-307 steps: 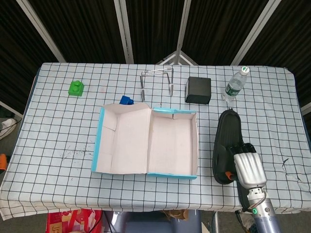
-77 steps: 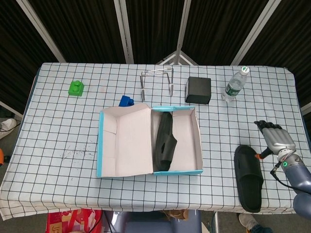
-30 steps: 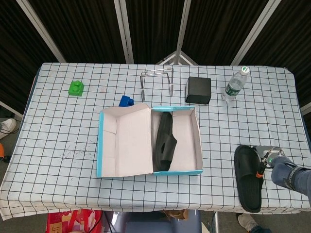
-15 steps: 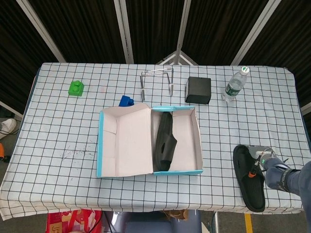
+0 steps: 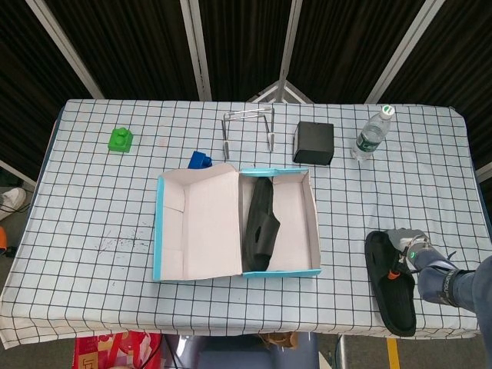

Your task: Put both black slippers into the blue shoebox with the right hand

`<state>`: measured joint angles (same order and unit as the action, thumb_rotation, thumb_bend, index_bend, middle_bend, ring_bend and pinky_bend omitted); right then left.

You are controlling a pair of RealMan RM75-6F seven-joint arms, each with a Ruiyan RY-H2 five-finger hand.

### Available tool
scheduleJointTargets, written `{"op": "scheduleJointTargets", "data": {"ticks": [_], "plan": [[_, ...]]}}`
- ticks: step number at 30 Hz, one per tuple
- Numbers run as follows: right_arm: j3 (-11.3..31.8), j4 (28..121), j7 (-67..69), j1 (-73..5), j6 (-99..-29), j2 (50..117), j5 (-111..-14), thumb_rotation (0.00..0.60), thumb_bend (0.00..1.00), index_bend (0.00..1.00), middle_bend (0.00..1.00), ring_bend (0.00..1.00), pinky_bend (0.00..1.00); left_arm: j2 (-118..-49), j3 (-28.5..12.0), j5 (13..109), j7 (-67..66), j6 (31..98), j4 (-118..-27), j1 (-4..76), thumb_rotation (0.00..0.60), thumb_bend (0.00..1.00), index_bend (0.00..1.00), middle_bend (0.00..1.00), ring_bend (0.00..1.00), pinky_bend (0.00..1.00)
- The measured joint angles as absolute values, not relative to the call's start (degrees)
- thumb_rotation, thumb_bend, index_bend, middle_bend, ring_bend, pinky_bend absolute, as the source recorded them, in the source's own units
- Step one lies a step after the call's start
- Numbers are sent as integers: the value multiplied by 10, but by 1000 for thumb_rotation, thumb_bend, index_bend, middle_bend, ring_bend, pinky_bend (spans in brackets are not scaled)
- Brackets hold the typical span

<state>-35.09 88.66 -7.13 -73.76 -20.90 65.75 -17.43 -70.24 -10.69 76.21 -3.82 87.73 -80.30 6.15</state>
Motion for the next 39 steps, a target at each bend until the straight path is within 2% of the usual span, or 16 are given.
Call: {"op": "scheduleJointTargets", "data": {"ticks": [5,12,20,28,39], "plan": [[-356,890,-66,-746,-187,647,-187,600,112,216,234,21,87,-703,-107,762,-40,878,-804,62,600,706,152,4,0,22],[-368,893,-52,-766,-154,633,-208,600,112,345,314,90,87,-703,-106,762,-41,877,-805,62,600,706,152,4,0,22],[-359,909,-22,-778,-152,600,-233,600,112,406,347,127,87,-702,-106,761,-39,878,-805,62,600,707,152,4,0,22],[-302,938,21,-764,-182,526,-272,600,111,492,396,176,87,-702,-106,762,-37,879,-805,61,600,706,152,4,0,22],[-209,969,71,-725,-203,446,-327,600,112,541,409,199,87,-701,-106,763,-32,879,-805,61,600,706,153,4,0,23]]}}
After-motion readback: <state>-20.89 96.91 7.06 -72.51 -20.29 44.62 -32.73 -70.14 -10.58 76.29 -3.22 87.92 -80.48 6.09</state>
